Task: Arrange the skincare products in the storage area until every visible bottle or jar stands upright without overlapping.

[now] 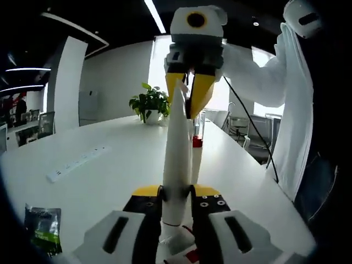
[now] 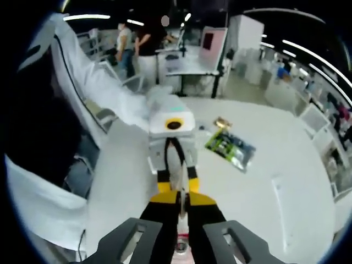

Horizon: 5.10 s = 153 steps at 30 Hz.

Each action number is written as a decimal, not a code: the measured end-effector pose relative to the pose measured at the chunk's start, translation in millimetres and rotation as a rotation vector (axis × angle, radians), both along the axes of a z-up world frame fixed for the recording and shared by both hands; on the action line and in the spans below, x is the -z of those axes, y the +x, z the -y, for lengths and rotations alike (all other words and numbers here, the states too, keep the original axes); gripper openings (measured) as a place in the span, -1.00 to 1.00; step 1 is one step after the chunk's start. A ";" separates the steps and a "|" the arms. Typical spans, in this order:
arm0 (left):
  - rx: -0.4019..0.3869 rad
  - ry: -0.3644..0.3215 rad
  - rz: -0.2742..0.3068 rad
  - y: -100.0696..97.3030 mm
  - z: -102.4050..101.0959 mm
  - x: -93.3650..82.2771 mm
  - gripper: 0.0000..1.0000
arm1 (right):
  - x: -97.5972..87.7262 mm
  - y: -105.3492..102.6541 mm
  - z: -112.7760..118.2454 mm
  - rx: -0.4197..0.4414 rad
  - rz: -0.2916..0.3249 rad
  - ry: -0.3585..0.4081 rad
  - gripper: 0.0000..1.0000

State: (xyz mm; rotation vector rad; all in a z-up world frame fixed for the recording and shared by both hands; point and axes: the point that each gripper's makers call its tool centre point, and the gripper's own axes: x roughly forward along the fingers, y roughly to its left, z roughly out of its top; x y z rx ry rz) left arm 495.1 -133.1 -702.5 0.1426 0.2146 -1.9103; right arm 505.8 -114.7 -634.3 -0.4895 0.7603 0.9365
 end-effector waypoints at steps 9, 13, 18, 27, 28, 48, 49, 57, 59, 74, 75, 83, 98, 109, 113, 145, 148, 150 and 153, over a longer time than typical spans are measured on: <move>-0.063 -0.035 0.038 -3.7 -0.3 1.0 -0.71 | 0.0 -8.3 -1.6 -0.050 0.014 -0.029 -1.00; -0.075 -0.035 0.068 -4.7 3.1 1.2 -0.70 | 0.1 -8.2 0.8 -0.064 0.031 -0.055 -1.00; -0.068 -0.039 0.105 -4.8 3.4 1.4 -0.69 | 0.0 -9.2 1.6 -0.065 0.038 -0.053 -1.00; -0.082 -0.034 0.084 -4.5 4.3 1.0 -0.66 | -1.0 -9.7 1.6 -0.056 0.026 -0.030 -1.00; -0.077 -0.036 0.079 -5.7 3.6 0.6 -0.64 | -1.0 -10.3 1.0 -0.056 0.026 -0.030 -1.00; -0.073 -0.057 0.075 -6.4 2.3 -5.5 -0.61 | -16.1 -7.8 4.5 -0.017 0.064 0.017 -0.90; -0.072 -0.058 0.072 -6.6 2.3 -5.8 -0.60 | -16.3 -7.2 5.2 -0.014 0.065 0.018 -0.89; -0.084 -0.057 0.071 -6.5 -4.1 -11.1 -0.58 | -25.8 -3.9 10.8 0.036 0.113 0.051 -0.71; -0.097 -0.051 0.078 -5.0 -7.8 -11.8 -0.57 | -27.2 -3.0 11.5 0.055 0.126 0.067 -0.66; -0.293 0.095 0.016 19.2 -57.0 -17.8 -0.18 | -37.1 -10.9 14.9 0.176 0.176 0.124 -0.20; -0.299 0.094 0.014 20.8 -59.6 -19.3 -0.12 | -37.5 -11.4 15.6 0.179 0.177 0.125 -0.13; -0.414 0.143 0.026 37.0 -86.1 -24.1 0.30 | -37.0 -17.9 20.0 0.233 0.183 0.129 0.20; -0.551 0.232 0.027 49.2 -127.4 -15.4 0.71 | -30.9 -34.1 29.5 0.304 0.203 0.104 0.60; -0.616 0.226 -0.020 48.0 -149.4 -15.9 0.87 | -28.0 -50.7 28.5 0.343 0.212 0.095 0.80; -0.623 0.225 -0.021 46.1 -155.9 -17.8 0.89 | -24.2 -56.6 28.6 0.366 0.207 0.085 0.95; -0.589 0.172 -0.086 28.6 -188.7 -19.1 0.98 | 48.1 -94.8 11.9 0.659 0.086 0.188 0.99; -0.600 0.136 -0.113 31.9 -189.6 -24.6 0.99 | 59.5 -96.5 10.0 0.685 0.087 0.150 0.99; -0.595 0.112 -0.139 33.1 -189.4 -27.6 0.99 | 67.3 -99.4 8.3 0.669 0.085 0.093 0.98; -0.586 0.103 -0.141 32.2 -189.4 -28.3 0.98 | 72.2 -99.4 -0.9 0.673 0.063 0.119 0.96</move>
